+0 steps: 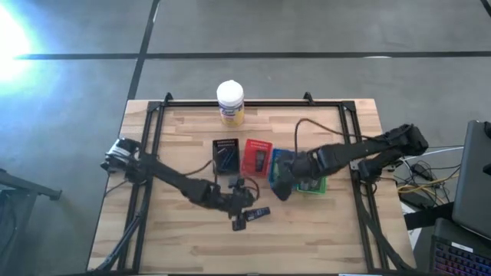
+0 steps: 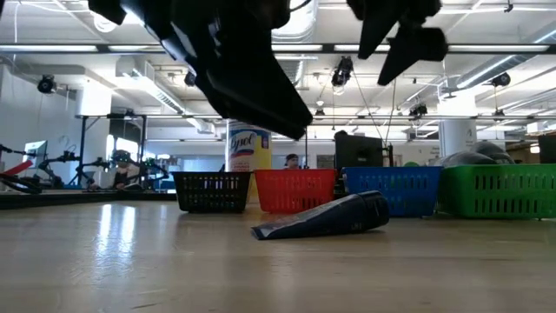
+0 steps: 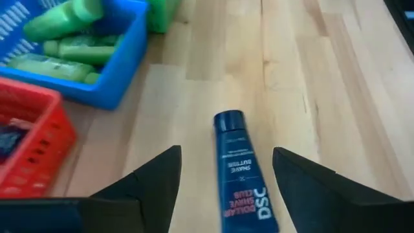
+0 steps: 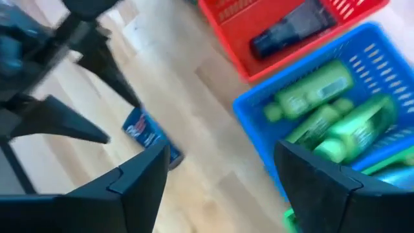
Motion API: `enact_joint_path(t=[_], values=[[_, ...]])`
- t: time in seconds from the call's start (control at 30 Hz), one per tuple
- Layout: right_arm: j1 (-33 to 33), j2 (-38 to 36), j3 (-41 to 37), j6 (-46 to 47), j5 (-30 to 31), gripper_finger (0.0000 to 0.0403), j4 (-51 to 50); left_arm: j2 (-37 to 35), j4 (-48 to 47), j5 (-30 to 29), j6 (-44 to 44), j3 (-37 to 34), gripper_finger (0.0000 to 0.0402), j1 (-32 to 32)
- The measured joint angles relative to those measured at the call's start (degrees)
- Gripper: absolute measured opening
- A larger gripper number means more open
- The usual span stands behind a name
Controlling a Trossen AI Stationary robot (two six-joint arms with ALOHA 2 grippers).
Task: Pick & Place Travel size toiletries
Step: Put the blue shave cream into the red bin
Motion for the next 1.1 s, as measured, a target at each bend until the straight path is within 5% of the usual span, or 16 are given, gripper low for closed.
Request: enact_joint_path(t=[0.33,0.57,0.87,1.1], values=[[11.0,0.0,0.0,11.0,10.1,0.0334,-8.6,8.1,0.1,0.3,-2.6,4.9,0.0307,-0.9],[14.2,0.0,0.0,17.8,11.5,0.0364,-13.8,15.1,-0.4,2.8,-2.6,9.7,0.032,-1.0],[15.0,0.0,0.0,15.6,13.1,0.0356,-14.0,23.0,-4.6,0.3,-2.5,19.9,0.0299,-0.7],[15.6,0.0,0.0,14.2,13.1,0.0337,-16.6,24.3,-7.7,-1.3,-1.6,22.5,0.0225,-0.6]])
